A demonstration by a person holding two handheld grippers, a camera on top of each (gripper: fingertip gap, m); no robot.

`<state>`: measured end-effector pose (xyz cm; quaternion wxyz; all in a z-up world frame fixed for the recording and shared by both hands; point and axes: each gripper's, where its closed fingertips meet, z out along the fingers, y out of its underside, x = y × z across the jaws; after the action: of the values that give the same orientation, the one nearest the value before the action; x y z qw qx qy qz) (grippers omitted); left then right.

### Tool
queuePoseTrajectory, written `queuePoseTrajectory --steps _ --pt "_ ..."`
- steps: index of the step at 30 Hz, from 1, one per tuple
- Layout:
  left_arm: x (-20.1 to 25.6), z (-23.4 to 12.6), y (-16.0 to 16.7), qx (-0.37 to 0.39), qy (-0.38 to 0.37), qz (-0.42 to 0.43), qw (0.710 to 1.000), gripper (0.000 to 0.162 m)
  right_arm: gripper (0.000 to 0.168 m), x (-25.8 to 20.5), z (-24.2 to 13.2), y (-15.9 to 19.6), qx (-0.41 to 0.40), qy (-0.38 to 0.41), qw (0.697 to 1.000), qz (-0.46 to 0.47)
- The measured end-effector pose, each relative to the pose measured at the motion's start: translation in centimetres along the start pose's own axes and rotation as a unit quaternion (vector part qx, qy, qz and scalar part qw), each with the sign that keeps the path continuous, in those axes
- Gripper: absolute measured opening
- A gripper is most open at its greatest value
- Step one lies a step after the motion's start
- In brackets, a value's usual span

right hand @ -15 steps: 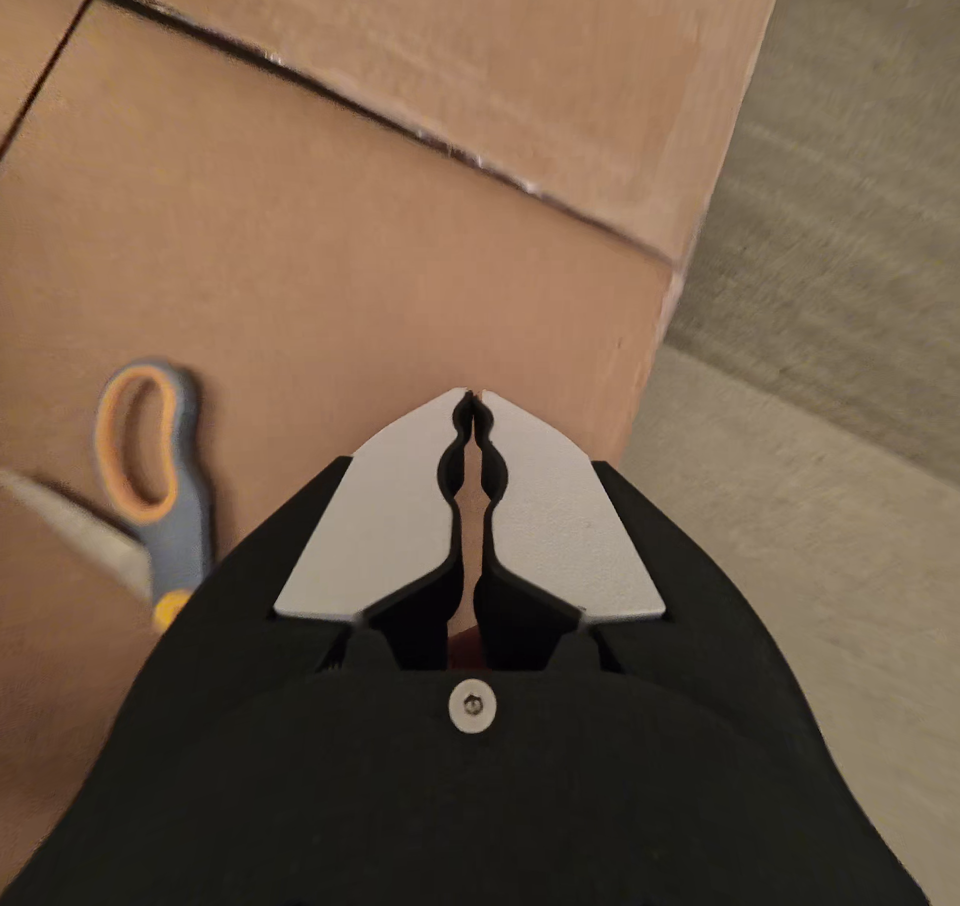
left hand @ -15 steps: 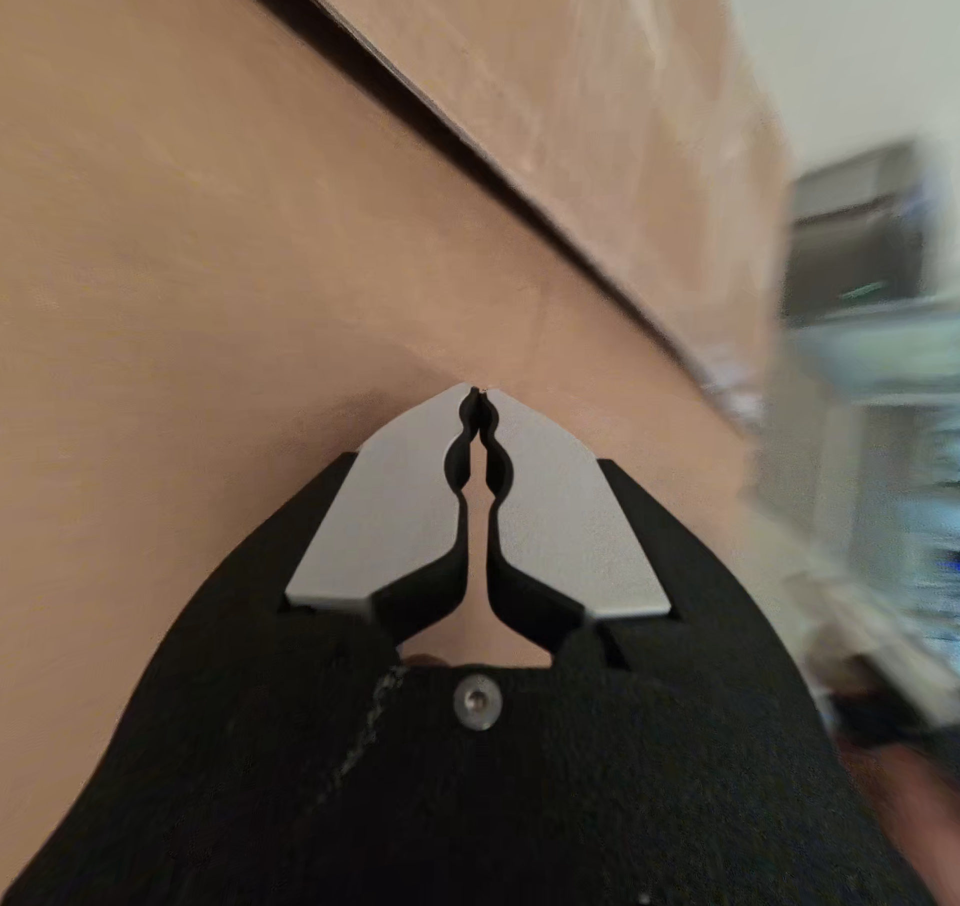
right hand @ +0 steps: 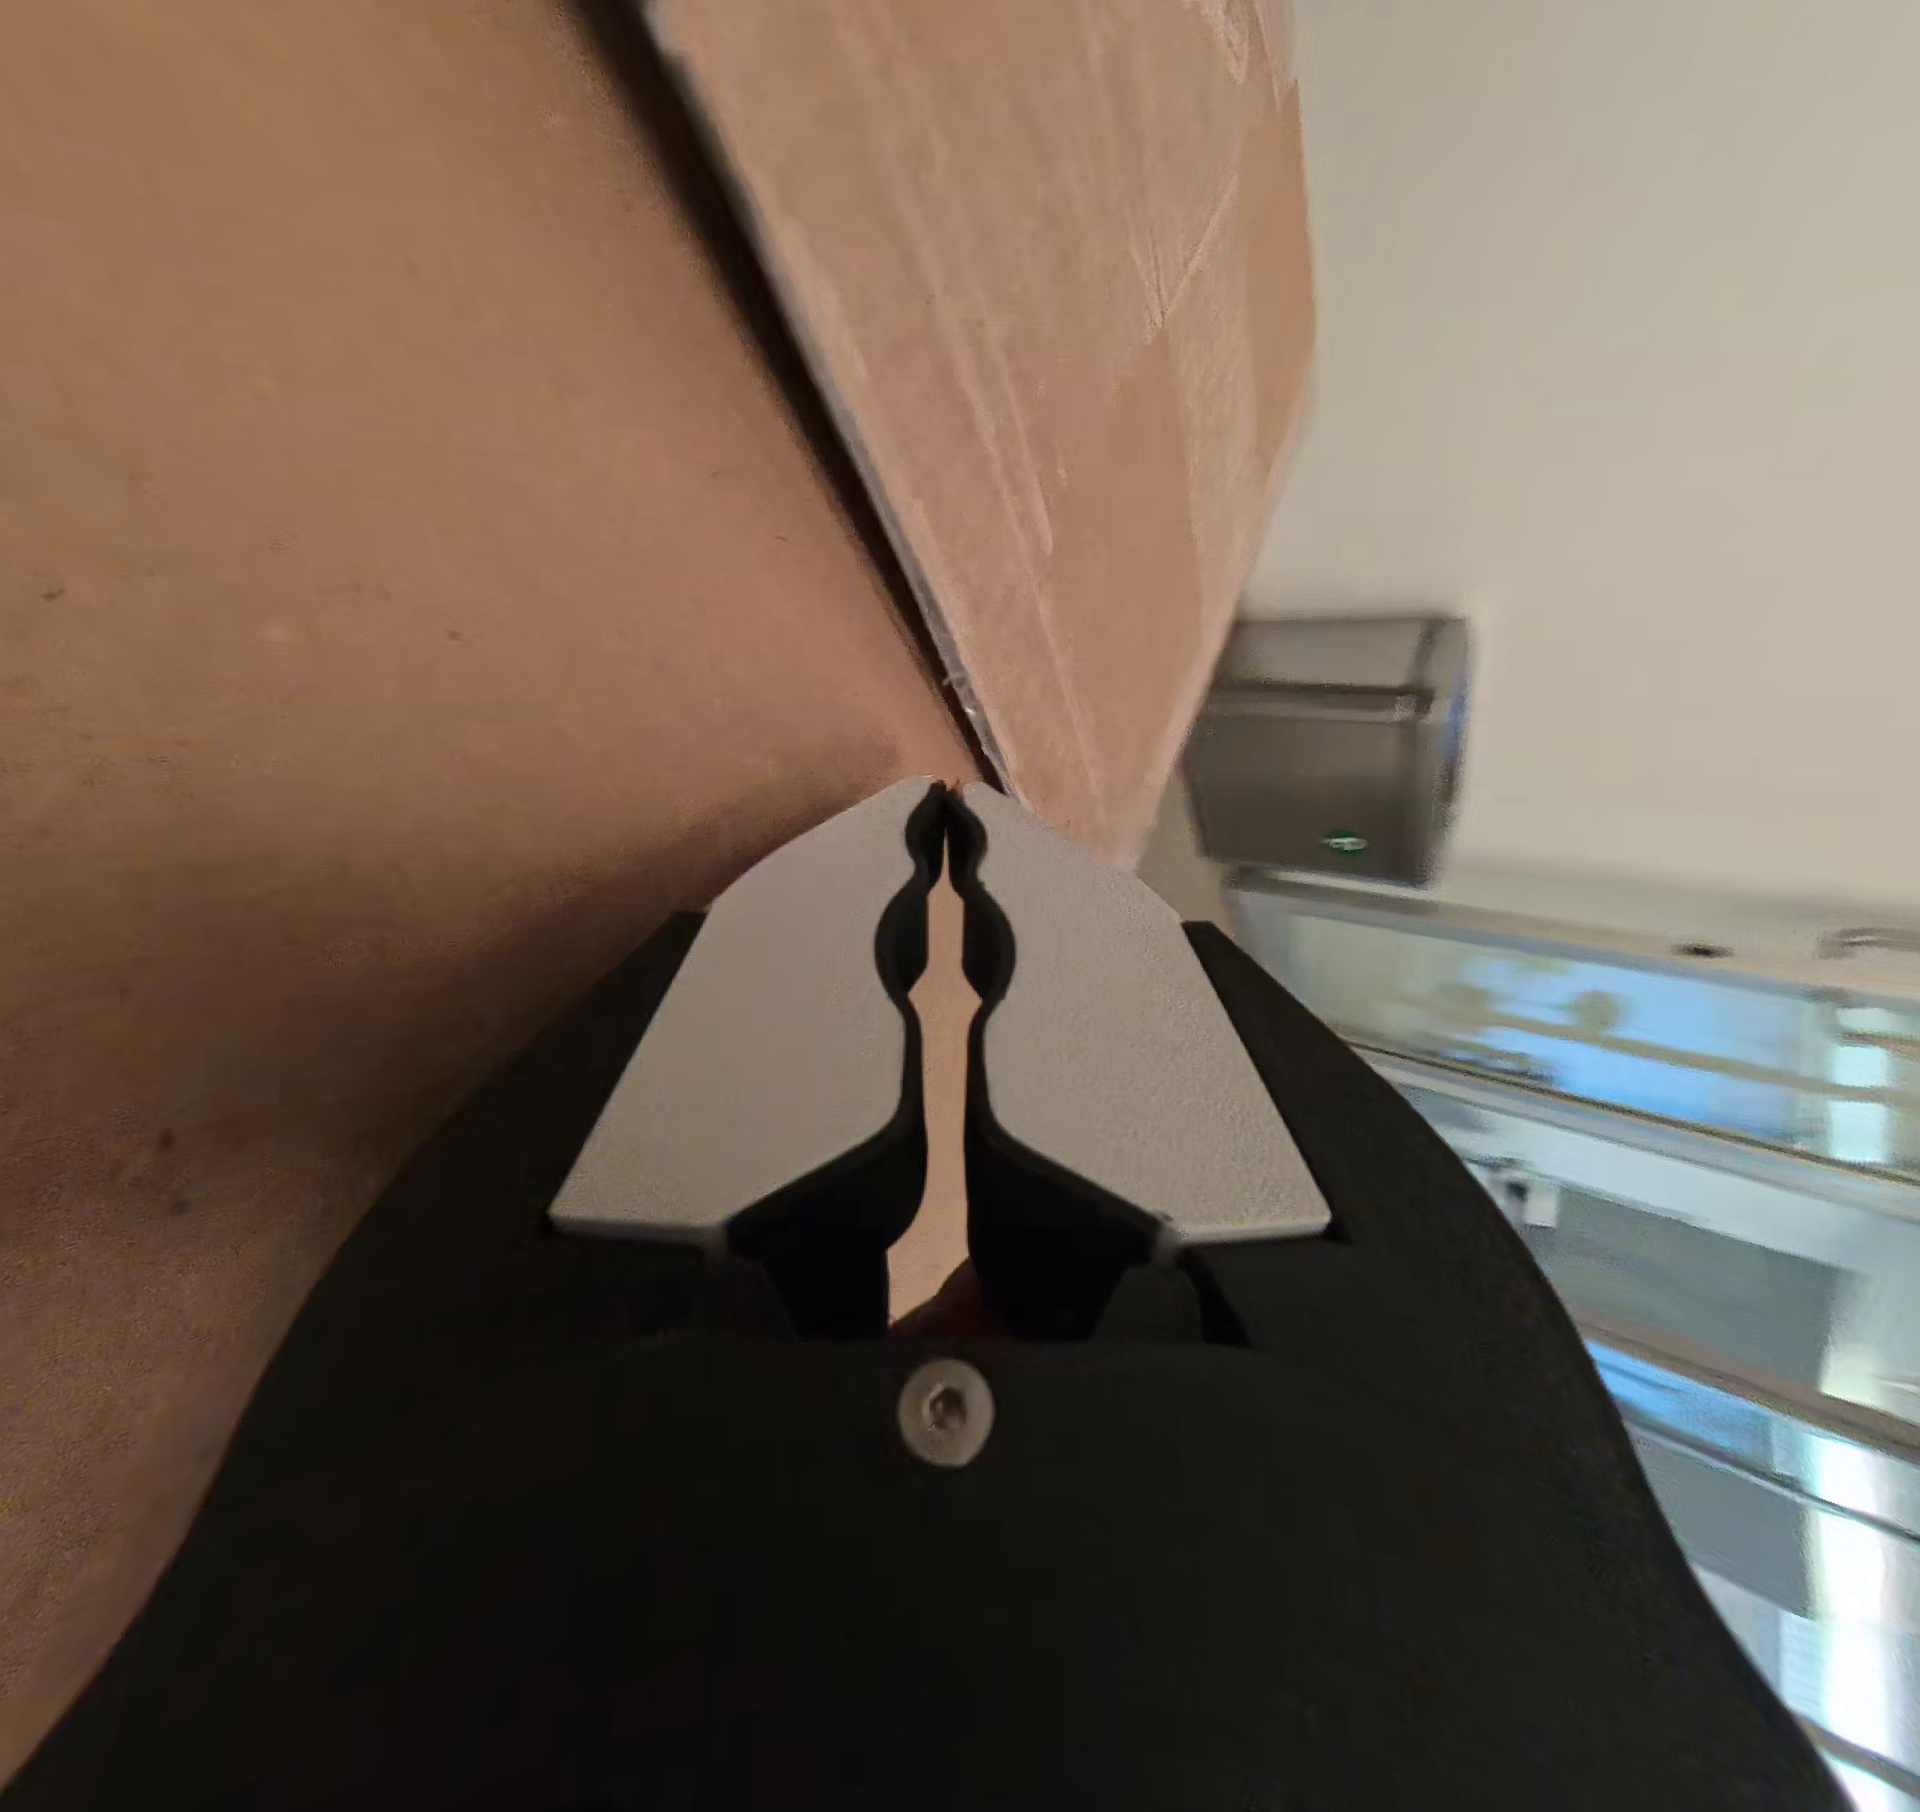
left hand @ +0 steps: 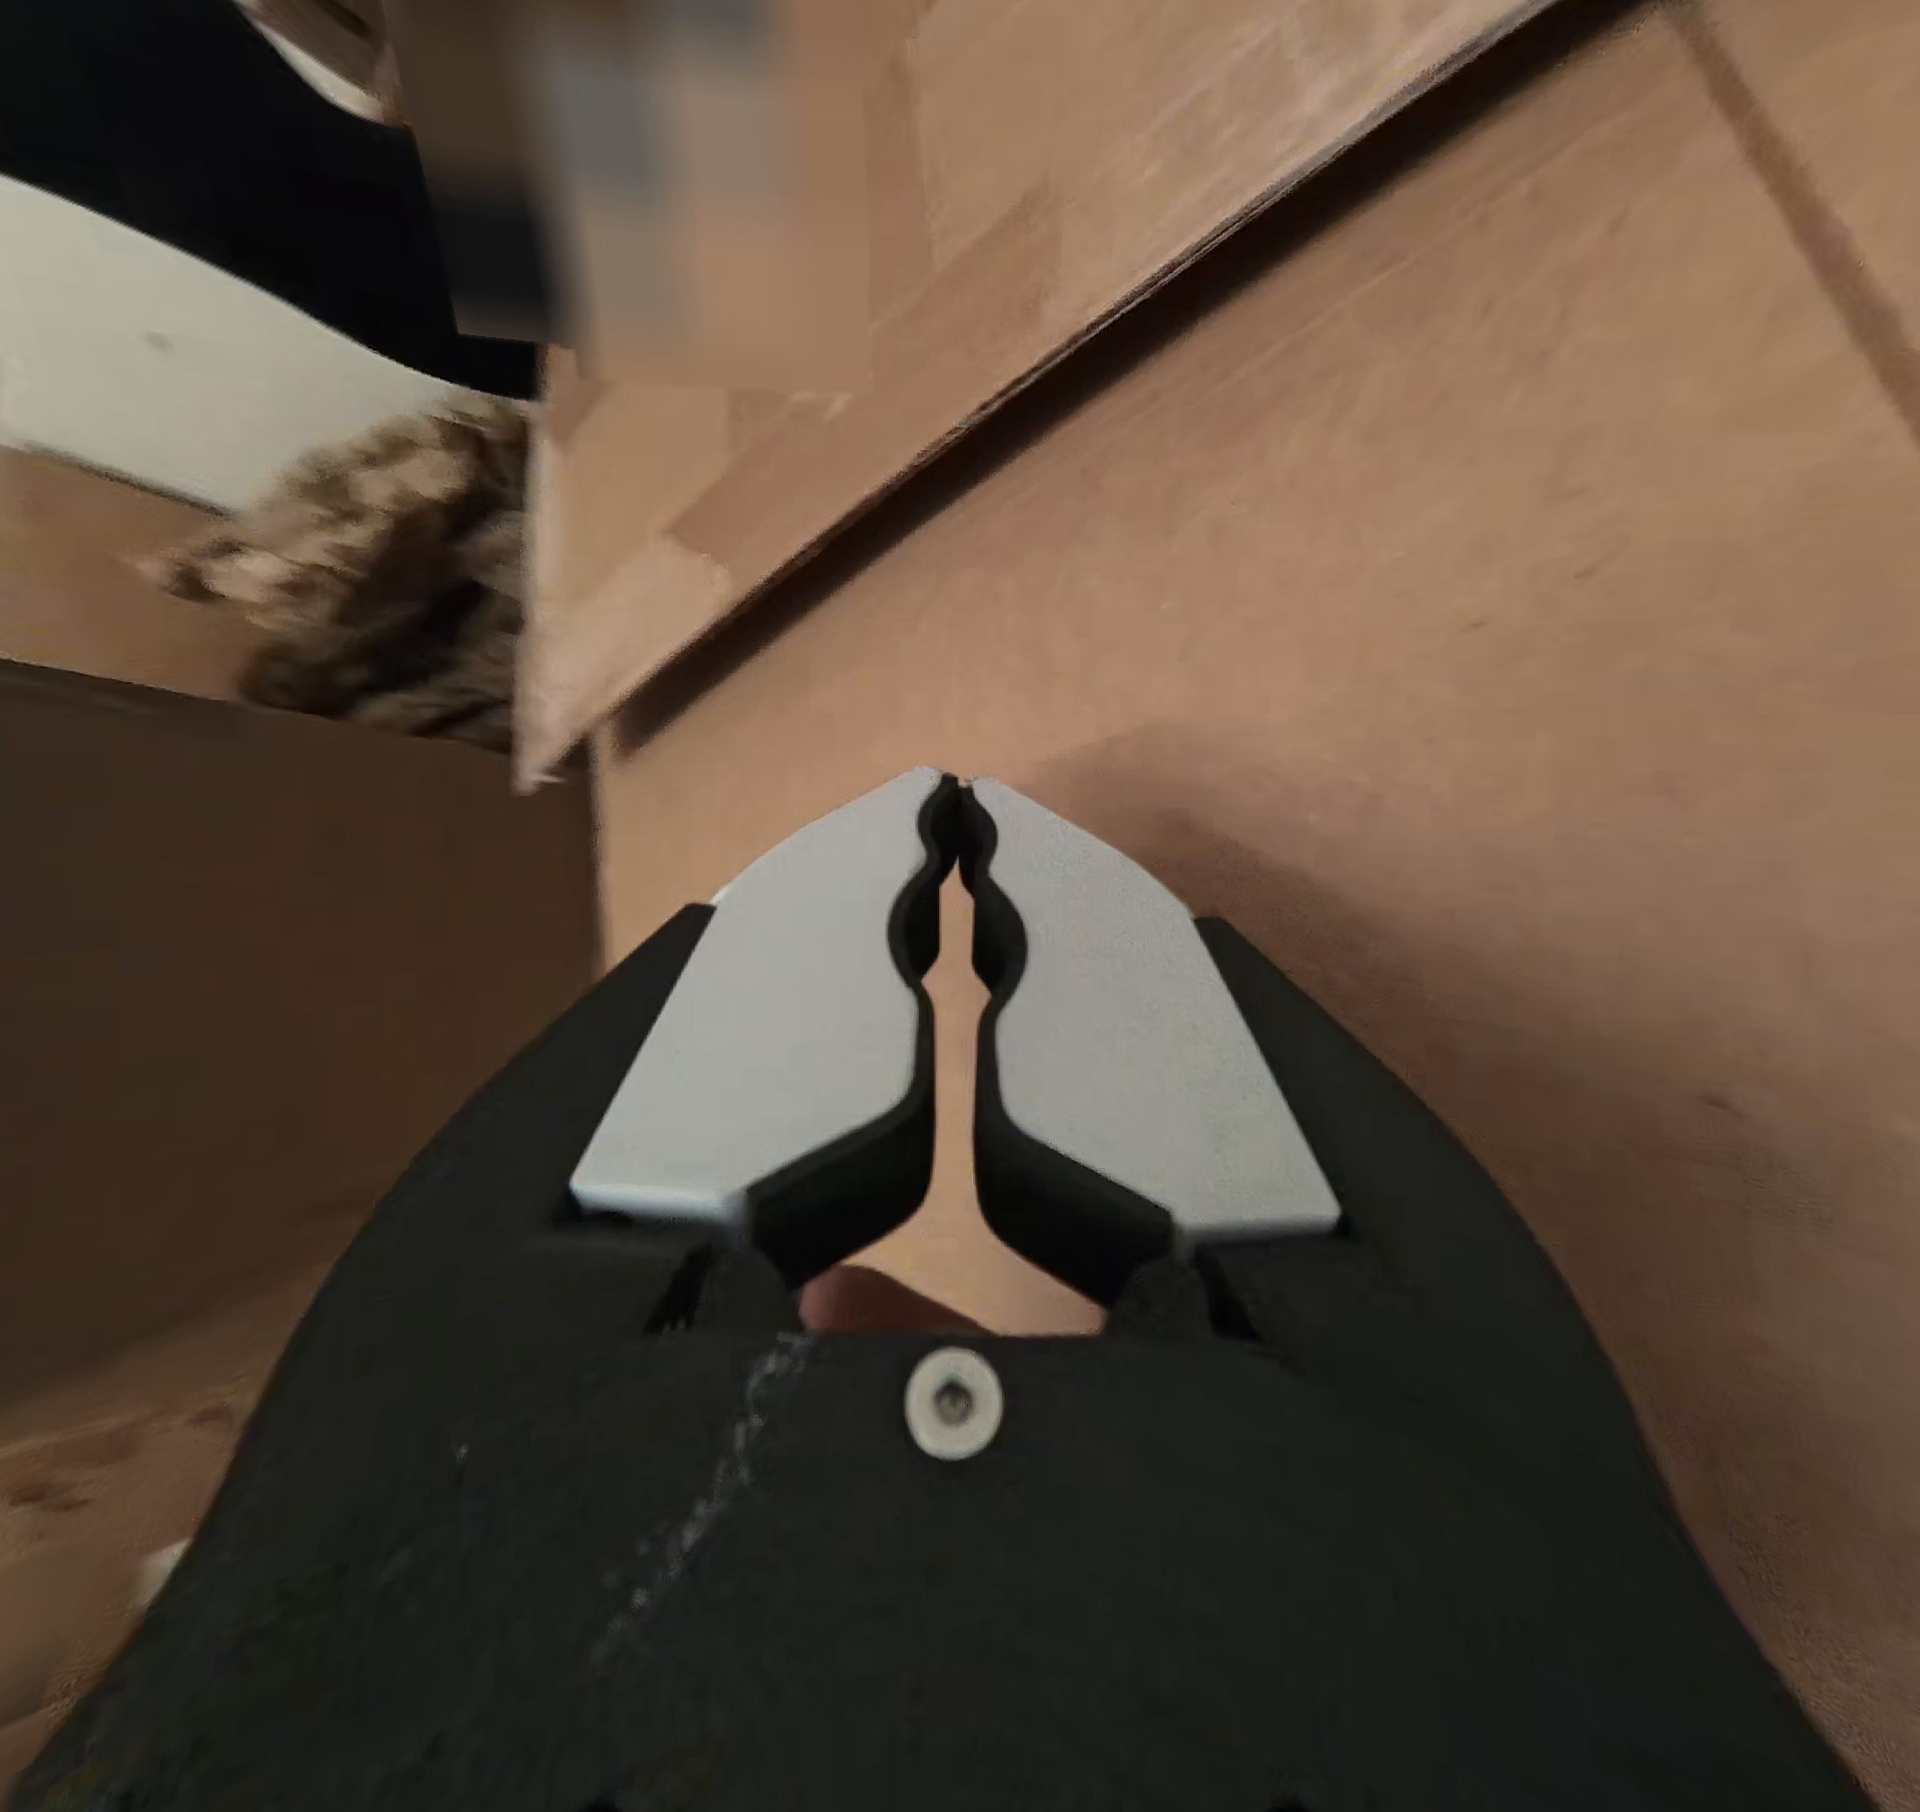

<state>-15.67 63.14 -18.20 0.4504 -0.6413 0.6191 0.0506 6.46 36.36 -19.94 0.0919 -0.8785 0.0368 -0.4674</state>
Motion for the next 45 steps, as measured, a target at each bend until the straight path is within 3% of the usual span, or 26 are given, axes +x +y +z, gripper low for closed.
queuePoseTrajectory --steps 4,7,15,21,33,45 --pt "-1.5 2.0 1.4 -0.056 -0.131 0.114 0.983 0.0 0.0 0.1 0.6 -0.7 -0.011 0.09 0.994 -0.068" --pt "-1.4 2.8 2.0 -0.067 -0.162 0.143 0.974 0.0 0.0 0.1 0.6 -0.8 -0.032 0.097 0.993 -0.063" --pt "-1.5 3.5 1.6 -0.073 -0.168 0.14 0.973 0.0 0.0 0.0 0.6 -0.9 -0.025 0.092 0.993 -0.067" --pt "-1.5 3.8 2.1 -0.105 -0.105 0.068 0.987 0.0 0.0 0.1 0.4 -0.3 -0.022 0.042 0.999 -0.01" --pt "-2.1 4.3 1.6 -0.092 -0.165 0.168 0.968 0.0 0.0 0.3 0.8 1.0 -0.04 0.086 0.992 -0.081" --pt "-1.9 4.3 1.0 -0.085 -0.172 0.19 0.963 0.0 0.0 0.8 0.7 0.6 -0.026 0.123 0.989 -0.083"
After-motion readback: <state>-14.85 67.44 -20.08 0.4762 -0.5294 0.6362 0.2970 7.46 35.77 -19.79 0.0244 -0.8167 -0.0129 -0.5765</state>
